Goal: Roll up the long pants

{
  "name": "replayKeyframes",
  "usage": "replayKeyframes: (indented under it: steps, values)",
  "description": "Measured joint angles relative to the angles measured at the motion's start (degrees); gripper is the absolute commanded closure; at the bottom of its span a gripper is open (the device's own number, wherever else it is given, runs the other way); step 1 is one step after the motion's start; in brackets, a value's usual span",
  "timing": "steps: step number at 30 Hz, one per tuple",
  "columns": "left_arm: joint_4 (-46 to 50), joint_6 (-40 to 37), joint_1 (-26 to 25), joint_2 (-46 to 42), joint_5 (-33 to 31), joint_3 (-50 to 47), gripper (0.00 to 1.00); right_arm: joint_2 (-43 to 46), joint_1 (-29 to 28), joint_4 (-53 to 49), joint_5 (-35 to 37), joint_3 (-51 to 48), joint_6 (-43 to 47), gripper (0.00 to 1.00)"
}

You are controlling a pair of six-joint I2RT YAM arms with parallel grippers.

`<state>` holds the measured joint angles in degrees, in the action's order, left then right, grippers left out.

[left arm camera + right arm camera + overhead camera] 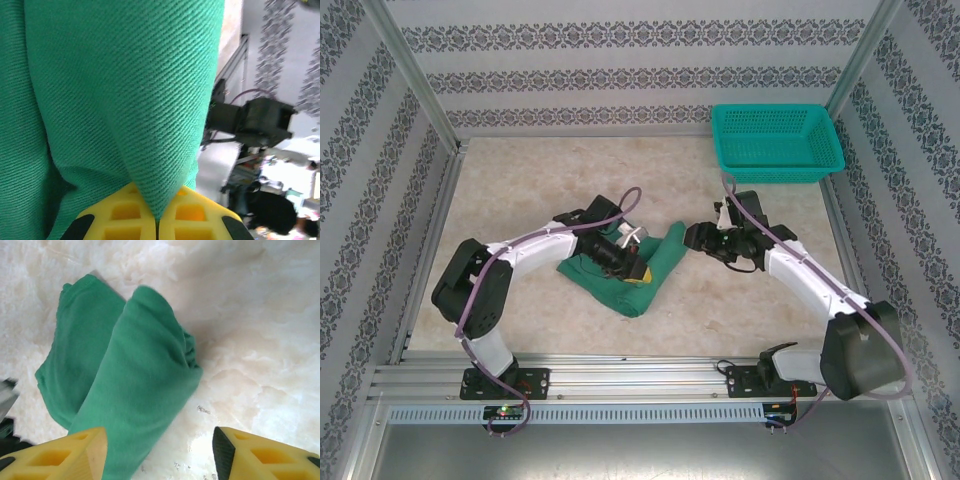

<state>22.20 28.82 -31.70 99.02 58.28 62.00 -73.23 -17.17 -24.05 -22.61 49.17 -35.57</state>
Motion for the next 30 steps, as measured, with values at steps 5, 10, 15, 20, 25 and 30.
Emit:
replayKeyframes:
  steps: [5, 10, 15, 20, 25, 30]
  values:
    - [-16.0, 14.3, 1.1, -1.8, 2.6, -10.0, 1.00, -0.2, -1.4, 0.2, -0.9, 0.0, 0.2, 0.69]
    - [-20.1, 19.6, 1.6, -7.6, 1.2, -15.0, 1.00, -3.3, -4.4, 0.2, -1.2, 1.5, 0.6, 1.00]
    - [-18.4, 18.4, 3.0, -9.4, -0.2, -15.2, 1.00, -8.2, -8.3, 0.5, -1.6, 4.0, 0.0, 1.00]
    - [-12.4, 14.3, 4.4, -9.2, -1.4, -15.0, 1.00, -12.5, -12.7, 1.2, -1.9, 6.9, -0.1, 1.00]
    - [-6.6, 10.5, 6.5, -7.6, -3.3, -14.9, 1.00, -16.4, -16.3, 2.1, -2.4, 10.3, -0.2, 1.00]
    - [-4.0, 8.5, 9.8, -6.0, -5.2, -15.7, 1.00, -22.0, -18.6, 3.6, -3.4, 13.0, -0.2, 1.00]
